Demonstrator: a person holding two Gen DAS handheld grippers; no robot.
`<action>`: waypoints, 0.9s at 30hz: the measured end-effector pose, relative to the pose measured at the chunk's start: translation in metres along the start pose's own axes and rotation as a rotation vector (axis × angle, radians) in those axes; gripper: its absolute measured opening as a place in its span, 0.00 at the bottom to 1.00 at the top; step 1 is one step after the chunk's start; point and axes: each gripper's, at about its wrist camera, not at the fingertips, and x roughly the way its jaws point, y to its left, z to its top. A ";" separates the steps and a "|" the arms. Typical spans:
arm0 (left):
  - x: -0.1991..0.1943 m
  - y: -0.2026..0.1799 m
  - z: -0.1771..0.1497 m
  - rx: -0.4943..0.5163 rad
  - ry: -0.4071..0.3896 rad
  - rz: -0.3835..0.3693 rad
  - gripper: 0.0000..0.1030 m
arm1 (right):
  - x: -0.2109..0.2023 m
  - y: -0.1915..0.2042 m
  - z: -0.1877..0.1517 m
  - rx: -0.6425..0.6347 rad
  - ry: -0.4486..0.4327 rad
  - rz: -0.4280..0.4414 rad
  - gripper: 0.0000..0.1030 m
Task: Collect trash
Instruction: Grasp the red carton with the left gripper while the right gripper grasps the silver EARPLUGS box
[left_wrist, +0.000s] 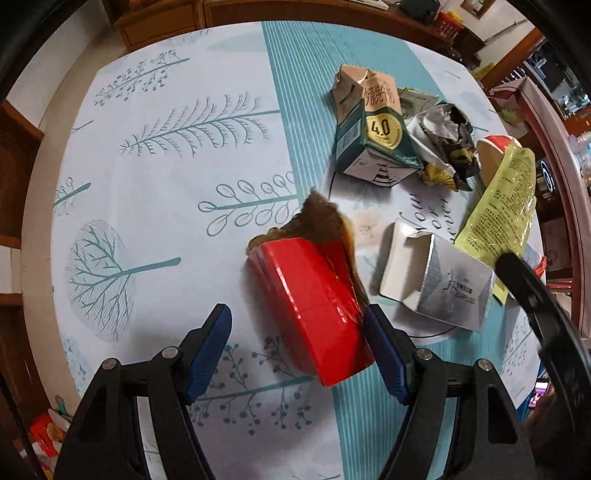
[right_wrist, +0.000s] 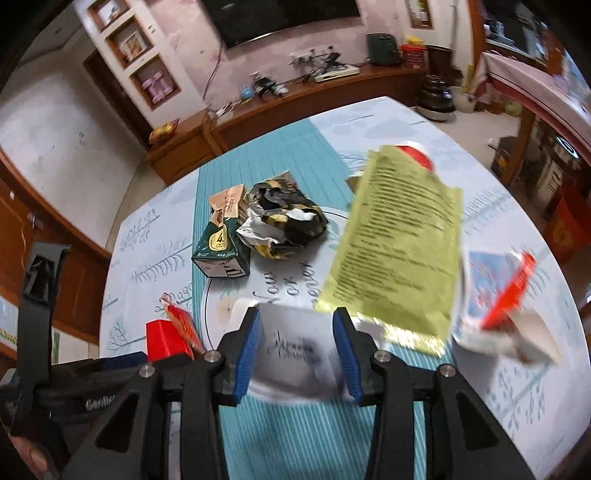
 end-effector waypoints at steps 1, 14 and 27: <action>0.001 0.001 0.000 0.006 0.002 0.002 0.70 | 0.007 0.002 0.002 -0.019 0.013 0.001 0.39; -0.010 0.023 0.008 0.120 0.028 -0.080 0.70 | 0.033 0.008 -0.019 -0.148 0.213 0.095 0.69; -0.005 -0.026 0.013 0.175 0.058 -0.033 0.70 | 0.025 0.033 -0.055 -0.285 0.199 0.002 0.73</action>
